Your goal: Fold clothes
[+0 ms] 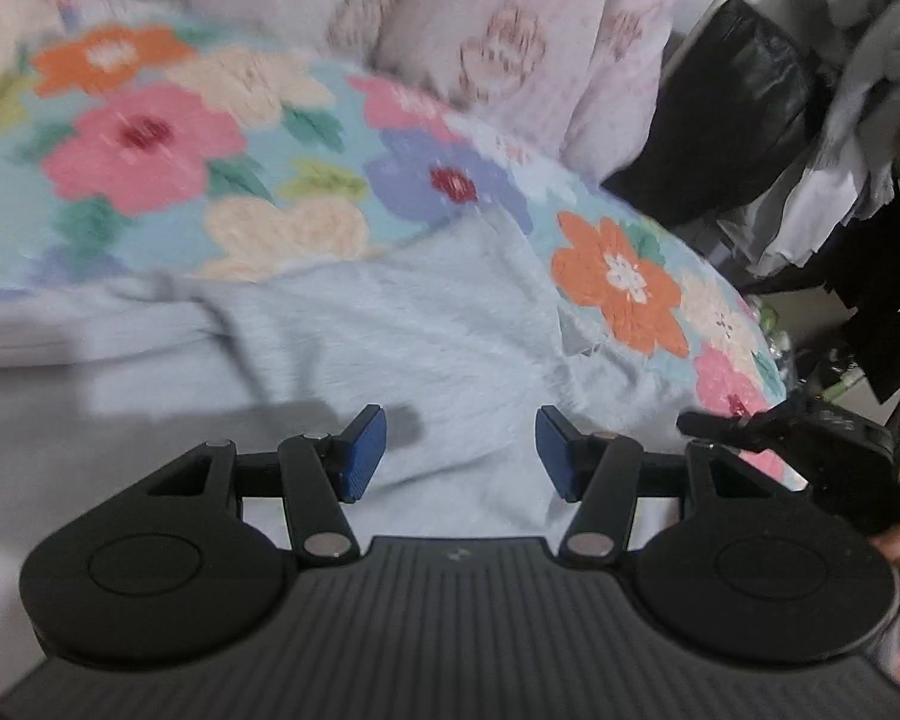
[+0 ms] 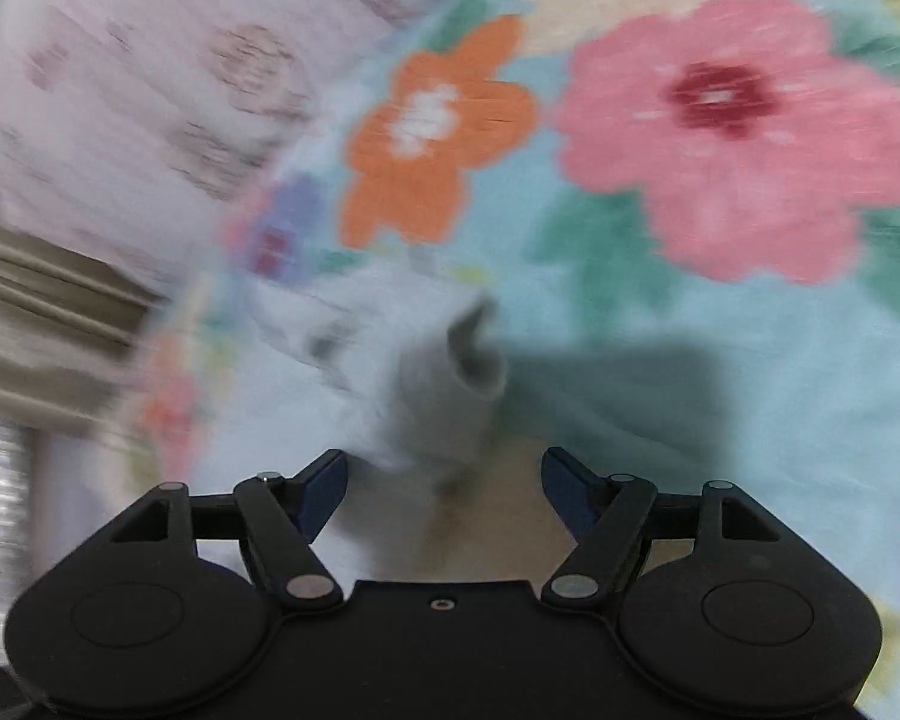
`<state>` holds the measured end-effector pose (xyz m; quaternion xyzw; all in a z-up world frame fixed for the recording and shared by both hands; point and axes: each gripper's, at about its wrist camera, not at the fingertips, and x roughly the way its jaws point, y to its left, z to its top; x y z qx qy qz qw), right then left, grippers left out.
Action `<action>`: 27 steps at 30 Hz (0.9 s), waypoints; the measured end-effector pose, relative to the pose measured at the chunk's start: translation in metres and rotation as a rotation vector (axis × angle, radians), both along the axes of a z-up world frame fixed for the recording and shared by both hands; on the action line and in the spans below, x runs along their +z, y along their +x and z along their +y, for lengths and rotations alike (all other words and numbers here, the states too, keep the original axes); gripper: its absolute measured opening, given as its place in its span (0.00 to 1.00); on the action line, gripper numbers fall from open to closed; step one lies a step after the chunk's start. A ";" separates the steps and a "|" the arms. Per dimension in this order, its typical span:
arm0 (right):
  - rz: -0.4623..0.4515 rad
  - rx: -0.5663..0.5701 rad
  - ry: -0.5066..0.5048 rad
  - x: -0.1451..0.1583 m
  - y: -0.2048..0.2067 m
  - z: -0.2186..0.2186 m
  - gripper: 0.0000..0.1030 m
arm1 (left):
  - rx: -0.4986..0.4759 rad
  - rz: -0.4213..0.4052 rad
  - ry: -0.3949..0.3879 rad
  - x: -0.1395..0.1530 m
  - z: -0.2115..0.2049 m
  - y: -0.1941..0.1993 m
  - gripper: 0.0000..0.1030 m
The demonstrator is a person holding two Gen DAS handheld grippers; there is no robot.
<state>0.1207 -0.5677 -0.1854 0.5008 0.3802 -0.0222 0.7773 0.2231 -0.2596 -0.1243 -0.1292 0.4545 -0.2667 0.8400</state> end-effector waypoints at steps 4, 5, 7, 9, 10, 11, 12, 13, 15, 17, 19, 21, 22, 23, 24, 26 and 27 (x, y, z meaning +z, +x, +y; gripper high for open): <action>-0.059 -0.008 0.045 -0.022 0.024 0.008 0.79 | 0.001 0.079 0.038 -0.031 -0.019 0.027 0.53; -0.070 -0.013 0.047 -0.028 0.030 0.011 0.79 | 0.005 0.082 0.029 -0.037 -0.018 0.029 0.53; -0.101 0.021 -0.019 -0.023 0.044 0.021 0.78 | 0.012 0.086 0.008 -0.046 -0.016 0.033 0.53; -0.114 0.087 -0.135 -0.017 0.061 0.039 0.52 | 0.004 0.091 -0.013 -0.045 -0.012 0.035 0.53; -0.103 0.128 -0.209 -0.015 0.071 0.050 0.25 | -0.003 0.094 -0.019 -0.045 -0.010 0.036 0.53; -0.092 0.170 -0.283 -0.012 0.081 0.061 0.22 | -0.006 0.100 -0.027 -0.043 -0.008 0.037 0.53; -0.089 0.187 -0.349 -0.008 0.086 0.070 0.19 | -0.006 0.108 -0.035 -0.040 -0.005 0.037 0.53; -0.087 0.198 -0.414 -0.003 0.089 0.080 0.18 | -0.004 0.115 -0.046 -0.037 -0.001 0.038 0.53; -0.115 0.202 -0.482 0.014 0.090 0.087 0.17 | 0.013 0.115 -0.080 -0.027 0.013 0.038 0.53; -0.202 0.243 -0.560 0.041 0.081 0.105 0.16 | 0.035 0.102 -0.128 -0.012 0.035 0.036 0.53; -0.296 0.288 -0.638 0.068 0.072 0.124 0.14 | 0.067 0.075 -0.170 0.007 0.063 0.032 0.53; -0.388 0.359 -0.736 0.094 0.062 0.152 0.13 | 0.104 0.039 -0.182 0.026 0.096 0.023 0.53; -0.421 0.408 -0.784 0.102 0.060 0.171 0.13 | 0.123 0.022 -0.175 0.033 0.111 0.018 0.53; -0.444 0.458 -0.807 0.106 0.058 0.191 0.13 | 0.143 0.005 -0.167 0.041 0.126 0.012 0.53; -0.466 0.510 -0.825 0.108 0.056 0.212 0.12 | 0.166 -0.010 -0.158 0.046 0.142 0.005 0.53; -0.509 0.614 -0.859 0.112 0.051 0.253 0.12 | 0.219 -0.033 -0.147 0.055 0.177 -0.011 0.53; -0.530 0.666 -0.876 0.114 0.049 0.273 0.11 | 0.247 -0.042 -0.146 0.058 0.195 -0.019 0.53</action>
